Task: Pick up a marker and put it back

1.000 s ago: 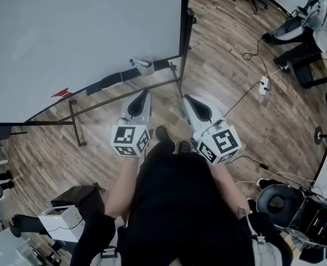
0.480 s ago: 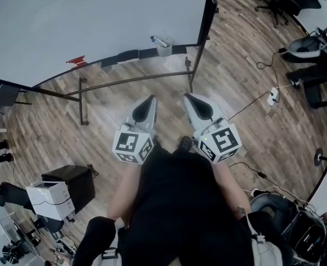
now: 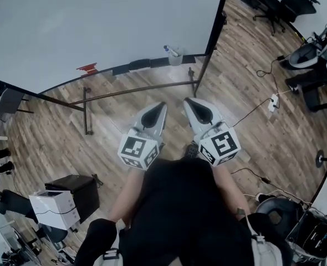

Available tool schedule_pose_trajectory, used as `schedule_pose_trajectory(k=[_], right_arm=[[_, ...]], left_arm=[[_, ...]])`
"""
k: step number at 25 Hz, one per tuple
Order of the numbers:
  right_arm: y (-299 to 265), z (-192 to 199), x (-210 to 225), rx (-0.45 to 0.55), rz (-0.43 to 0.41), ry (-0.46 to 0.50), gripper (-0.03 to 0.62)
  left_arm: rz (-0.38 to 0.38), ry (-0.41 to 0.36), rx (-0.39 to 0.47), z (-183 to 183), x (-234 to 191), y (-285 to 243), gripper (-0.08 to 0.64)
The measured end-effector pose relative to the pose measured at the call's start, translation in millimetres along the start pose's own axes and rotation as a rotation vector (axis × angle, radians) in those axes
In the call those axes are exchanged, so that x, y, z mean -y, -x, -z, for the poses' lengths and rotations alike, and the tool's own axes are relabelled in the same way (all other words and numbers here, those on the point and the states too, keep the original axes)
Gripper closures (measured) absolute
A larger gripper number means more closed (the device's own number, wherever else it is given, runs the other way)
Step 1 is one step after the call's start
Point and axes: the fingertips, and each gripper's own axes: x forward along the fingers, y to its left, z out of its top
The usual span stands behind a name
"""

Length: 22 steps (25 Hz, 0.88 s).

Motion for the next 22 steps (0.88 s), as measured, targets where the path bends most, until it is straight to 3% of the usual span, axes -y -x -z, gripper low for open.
schedule_pose_trajectory(k=[15, 22], right_arm=[[-1, 1, -7, -0.005, 0.084, 0.003, 0.591], [3, 8, 13, -0.019, 0.103, -0.018, 0.591]], left_arm=[[0.067, -0.003, 0.013, -9, -12, 2, 0.549], [0.045, -0.001, -0.008, -4, -10, -15, 0.549]])
